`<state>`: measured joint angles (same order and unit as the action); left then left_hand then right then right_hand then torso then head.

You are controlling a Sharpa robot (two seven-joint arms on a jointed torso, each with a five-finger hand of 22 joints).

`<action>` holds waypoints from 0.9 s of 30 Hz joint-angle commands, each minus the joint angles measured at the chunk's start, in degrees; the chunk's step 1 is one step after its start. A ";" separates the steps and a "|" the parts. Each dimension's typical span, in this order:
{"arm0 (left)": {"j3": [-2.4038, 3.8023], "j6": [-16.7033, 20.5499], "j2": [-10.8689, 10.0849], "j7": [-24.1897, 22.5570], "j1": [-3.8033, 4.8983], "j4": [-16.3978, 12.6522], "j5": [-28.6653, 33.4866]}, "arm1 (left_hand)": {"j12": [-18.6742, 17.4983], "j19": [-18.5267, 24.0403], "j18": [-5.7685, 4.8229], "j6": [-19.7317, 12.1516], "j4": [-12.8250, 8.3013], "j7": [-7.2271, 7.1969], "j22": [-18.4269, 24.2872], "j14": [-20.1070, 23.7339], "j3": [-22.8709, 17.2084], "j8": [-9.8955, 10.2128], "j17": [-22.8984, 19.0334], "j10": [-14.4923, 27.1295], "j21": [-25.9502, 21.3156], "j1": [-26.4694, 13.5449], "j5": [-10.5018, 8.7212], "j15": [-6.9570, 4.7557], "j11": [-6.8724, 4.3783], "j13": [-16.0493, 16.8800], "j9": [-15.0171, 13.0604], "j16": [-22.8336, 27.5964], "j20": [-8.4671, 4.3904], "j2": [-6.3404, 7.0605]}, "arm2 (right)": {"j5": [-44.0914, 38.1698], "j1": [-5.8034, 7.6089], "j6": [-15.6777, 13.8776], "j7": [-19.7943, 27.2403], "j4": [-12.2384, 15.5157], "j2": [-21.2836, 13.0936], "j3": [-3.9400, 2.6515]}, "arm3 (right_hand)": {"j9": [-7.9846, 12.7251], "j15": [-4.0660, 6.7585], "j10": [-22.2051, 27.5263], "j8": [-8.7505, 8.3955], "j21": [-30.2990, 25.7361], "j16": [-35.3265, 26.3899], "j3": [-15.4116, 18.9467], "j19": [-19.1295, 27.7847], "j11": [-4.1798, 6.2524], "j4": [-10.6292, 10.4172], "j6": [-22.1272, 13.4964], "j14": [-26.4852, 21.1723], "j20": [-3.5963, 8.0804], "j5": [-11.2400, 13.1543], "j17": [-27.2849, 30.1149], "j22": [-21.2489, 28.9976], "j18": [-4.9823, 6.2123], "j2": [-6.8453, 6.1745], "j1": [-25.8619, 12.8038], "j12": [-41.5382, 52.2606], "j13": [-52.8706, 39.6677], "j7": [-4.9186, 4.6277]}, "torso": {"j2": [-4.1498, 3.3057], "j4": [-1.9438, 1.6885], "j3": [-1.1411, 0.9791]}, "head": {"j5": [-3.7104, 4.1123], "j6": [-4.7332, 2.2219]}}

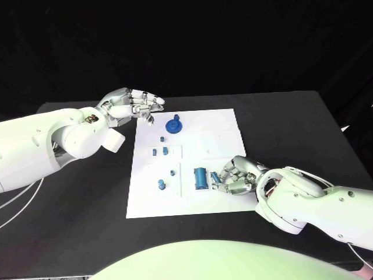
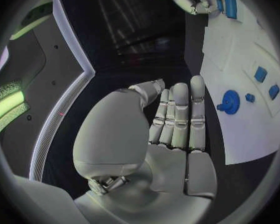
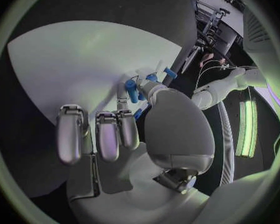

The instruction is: Assemble the parts on the task board

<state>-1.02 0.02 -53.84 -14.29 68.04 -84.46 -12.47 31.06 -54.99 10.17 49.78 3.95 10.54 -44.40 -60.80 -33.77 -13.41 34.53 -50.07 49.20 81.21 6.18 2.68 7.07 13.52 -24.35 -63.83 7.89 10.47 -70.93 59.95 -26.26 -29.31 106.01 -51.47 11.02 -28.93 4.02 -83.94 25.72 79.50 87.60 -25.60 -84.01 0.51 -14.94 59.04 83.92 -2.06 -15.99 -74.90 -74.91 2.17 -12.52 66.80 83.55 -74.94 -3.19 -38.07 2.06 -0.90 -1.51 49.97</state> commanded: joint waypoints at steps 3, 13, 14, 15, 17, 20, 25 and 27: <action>0.03 -1.08 0.01 -0.17 0.03 -0.12 0.02 | 0.22 -0.27 0.43 0.24 -0.08 -0.16 -0.05 0.22 -0.16 -0.24 -0.09 0.09 0.12 0.56 0.31 -0.07 -0.20 -0.04 -0.06 0.27 0.09 -0.17 | 0.50 -0.11 0.30 0.95 0.46 0.01 0.06 | -0.18 0.57 -3.06 0.60 -0.15 0.03 0.16 -3.73 0.58 -0.13 0.52 5.14 0.36 -0.64 -10.68 -12.62 -0.30 0.44 -0.21 0.43 -11.46 0.19 | -0.02 0.02 -0.07 | -0.04 0.03; 0.02 -1.10 -0.03 -0.12 0.03 -0.05 0.01 | 0.22 -0.27 0.42 0.25 -0.13 -0.14 -0.09 0.23 -0.20 -0.24 -0.10 0.08 0.17 0.58 0.31 -0.07 -0.19 -0.06 -0.06 0.29 0.08 -0.18 | 0.47 -0.11 -1.18 1.97 0.94 -0.25 0.06 | -0.33 0.72 -3.12 0.91 -0.29 0.00 0.20 -3.71 0.71 -0.45 0.61 5.13 0.50 -1.00 -10.63 -12.59 -0.28 0.85 -0.34 0.52 -11.52 0.30 | 0.00 0.04 -0.04 | 0.03 -0.04; 0.02 -1.11 -0.03 -0.11 0.03 -0.05 0.01 | 0.22 -0.27 0.42 0.25 -0.13 -0.14 -0.09 0.23 -0.20 -0.24 -0.10 0.08 0.17 0.58 0.31 -0.07 -0.19 -0.06 -0.06 0.29 0.08 -0.18 | 0.46 -0.11 -1.24 2.08 0.98 -0.28 0.06 | -0.37 0.74 -3.11 0.96 -0.34 -0.02 0.37 -3.70 0.71 -0.61 0.56 5.13 0.53 -0.97 -10.60 -12.58 -0.27 0.74 -0.53 0.48 -11.50 0.29 | 0.00 0.04 -0.04 | 0.03 -0.04; 0.02 -1.11 -0.02 -0.11 0.03 -0.05 0.01 | 0.22 -0.27 0.42 0.25 -0.13 -0.14 -0.09 0.23 -0.20 -0.24 -0.10 0.08 0.17 0.58 0.31 -0.07 -0.19 -0.06 -0.06 0.29 0.08 -0.18 | 0.46 -0.11 -1.27 2.16 1.01 -0.30 0.06 | -0.42 0.74 -3.09 1.05 -0.43 -0.02 0.71 -3.68 0.69 -0.93 0.49 5.13 0.56 -0.81 -10.59 -12.56 -0.26 0.55 -0.94 0.43 -11.48 0.27 | 0.00 0.05 -0.04 | 0.03 -0.04; 0.02 -1.11 -0.02 -0.10 0.03 -0.04 0.01 | 0.22 -0.27 0.42 0.25 -0.13 -0.14 -0.09 0.23 -0.20 -0.24 -0.10 0.08 0.17 0.58 0.31 -0.07 -0.19 -0.06 -0.06 0.29 0.08 -0.18 | 0.46 -0.11 -1.30 2.27 1.05 -0.32 0.06 | -0.48 0.73 -3.07 1.16 -0.49 -0.04 1.17 -3.67 0.67 -1.31 0.42 5.12 0.58 -0.57 -10.57 -12.54 -0.26 0.36 -1.47 0.39 -11.46 0.24 | -0.02 0.02 -0.04 | 0.05 -0.05; 0.02 -1.12 -0.03 -0.09 0.03 -0.01 0.01 | 0.22 -0.25 0.41 0.26 -0.13 -0.11 -0.12 0.24 -0.23 -0.24 -0.11 0.07 0.21 0.53 0.30 -0.06 -0.17 -0.07 -0.06 0.31 0.08 -0.19 | 0.47 -0.11 -1.32 2.53 1.10 -0.36 0.06 | -0.63 0.64 -3.00 1.50 -0.69 -0.10 3.69 -3.63 0.55 -1.76 0.21 5.10 0.57 -1.66 -10.48 -12.50 -0.23 0.13 -4.49 0.20 -11.38 0.10 | -0.01 0.02 -0.04 | 0.08 -0.08; 0.02 -1.15 -0.03 -0.09 0.03 0.01 0.01 | 0.22 -0.24 0.40 0.26 -0.11 -0.10 -0.15 0.25 -0.23 -0.24 -0.11 0.07 0.23 0.46 0.29 -0.04 -0.15 -0.08 -0.05 0.32 0.08 -0.20 | 0.52 -0.11 -1.24 2.90 1.19 -0.40 0.06 | -0.67 0.65 -2.93 1.75 -0.87 -0.13 6.45 -3.59 0.57 -1.81 0.01 5.09 0.55 0.44 -10.43 -12.46 -0.20 0.44 -7.35 0.03 -11.32 0.15 | -0.01 0.00 -0.04 | 0.10 -0.10; 0.02 -1.17 -0.03 -0.08 0.03 0.02 0.01 | 0.22 -0.24 0.40 0.26 -0.11 -0.10 -0.15 0.25 -0.23 -0.24 -0.11 0.07 0.23 0.46 0.29 -0.04 -0.15 -0.08 -0.05 0.32 0.08 -0.20 | 0.53 -0.11 -1.21 3.02 1.20 -0.43 0.05 | -0.67 0.65 -2.93 1.77 -0.93 -0.16 6.71 -3.58 0.58 -1.80 -0.02 5.08 0.55 0.49 -10.38 -12.45 -0.19 0.44 -7.53 0.03 -11.32 0.16 | -0.02 0.01 -0.04 | 0.09 -0.11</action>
<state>-1.03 -0.15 -53.92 -14.11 68.04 -84.36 -12.48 31.06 -54.99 10.16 49.78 3.95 10.54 -44.47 -60.80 -33.77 -13.41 34.49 -50.07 49.20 81.21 6.18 2.68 7.07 13.53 -24.35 -63.83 7.89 10.47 -70.40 59.90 -27.54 -27.97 106.95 -51.98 11.06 -29.70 4.43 -84.05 27.30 78.76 87.60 -19.05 -83.80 0.81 -16.75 59.26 83.92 -1.85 -15.71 -74.93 -74.95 2.16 -12.17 59.60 83.77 -74.94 -2.98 -38.07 2.08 -0.94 -1.41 49.87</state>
